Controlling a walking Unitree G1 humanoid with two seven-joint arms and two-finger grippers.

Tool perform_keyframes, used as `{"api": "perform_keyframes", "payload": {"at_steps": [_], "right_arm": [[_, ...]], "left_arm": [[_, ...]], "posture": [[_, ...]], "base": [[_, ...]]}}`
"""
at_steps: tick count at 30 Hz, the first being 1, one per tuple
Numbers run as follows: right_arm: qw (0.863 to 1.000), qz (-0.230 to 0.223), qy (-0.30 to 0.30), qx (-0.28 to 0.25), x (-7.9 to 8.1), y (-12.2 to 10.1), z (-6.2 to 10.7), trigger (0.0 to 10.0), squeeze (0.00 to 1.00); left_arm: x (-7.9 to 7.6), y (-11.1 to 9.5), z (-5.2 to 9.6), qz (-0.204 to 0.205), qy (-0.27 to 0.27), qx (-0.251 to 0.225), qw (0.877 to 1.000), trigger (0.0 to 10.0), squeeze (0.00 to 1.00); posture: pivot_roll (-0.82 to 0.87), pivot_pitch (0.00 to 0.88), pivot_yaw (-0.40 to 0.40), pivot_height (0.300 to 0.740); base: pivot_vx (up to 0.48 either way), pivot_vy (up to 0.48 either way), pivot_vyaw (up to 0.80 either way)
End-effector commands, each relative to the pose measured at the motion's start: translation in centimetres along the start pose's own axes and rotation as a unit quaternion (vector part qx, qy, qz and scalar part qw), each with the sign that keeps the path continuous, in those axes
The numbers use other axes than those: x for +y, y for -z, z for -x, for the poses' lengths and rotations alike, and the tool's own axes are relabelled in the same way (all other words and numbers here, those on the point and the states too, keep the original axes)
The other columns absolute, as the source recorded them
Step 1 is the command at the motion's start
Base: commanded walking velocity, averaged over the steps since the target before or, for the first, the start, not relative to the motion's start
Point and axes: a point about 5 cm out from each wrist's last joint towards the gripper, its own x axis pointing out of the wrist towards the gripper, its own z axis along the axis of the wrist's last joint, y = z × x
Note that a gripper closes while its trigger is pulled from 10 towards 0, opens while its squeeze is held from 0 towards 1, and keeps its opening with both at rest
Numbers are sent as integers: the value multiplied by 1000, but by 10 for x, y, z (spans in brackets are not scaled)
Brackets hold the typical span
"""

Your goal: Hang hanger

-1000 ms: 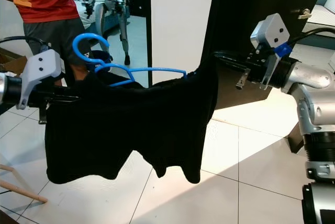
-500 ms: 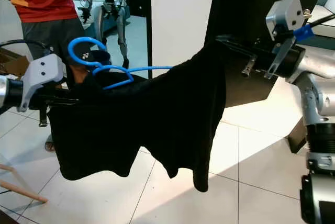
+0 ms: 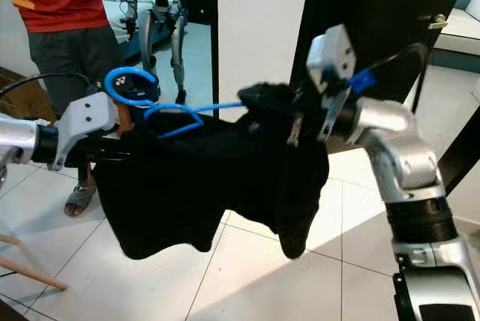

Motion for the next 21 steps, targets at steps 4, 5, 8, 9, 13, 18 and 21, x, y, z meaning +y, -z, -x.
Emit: {"api": "perform_keyframes", "payload": {"at_steps": [4,5,8,9,13,18,21], "right_arm": [[1000,0,0,-14,-7,-12,6,0,0],[1000,3,15,-17,-13,-16,11,0,0],[999,11,39,-13,-21,-18,19,0,0],[997,19,71,-6,-29,-19,30,0,0],[991,34,126,29,-41,-17,49,0,0],[980,46,163,102,-44,-1,63,863,0],[968,27,189,161,-41,22,69,10000,0]], "left_arm": [[-4,-1,-3,-9,6,7,1000,10000,0],[-5,2,-2,-9,5,15,1000,10000,0],[-6,6,-1,-11,4,26,1000,10000,0],[-7,10,1,-11,2,37,999,10000,0],[-7,15,6,-11,-4,53,999,10000,0],[1,17,16,-22,-24,64,997,10000,0],[12,12,24,-46,-53,66,995,10000,0]], "posture": [[11,0,-83,740],[10,0,-84,740],[9,0,-85,740],[10,0,-84,740],[8,0,-84,740],[8,0,-83,740],[13,0,-81,740]], "base": [[0,0,0],[0,0,0],[0,0,0],[0,0,0],[0,0,0],[0,0,0],[0,0,0]]}}
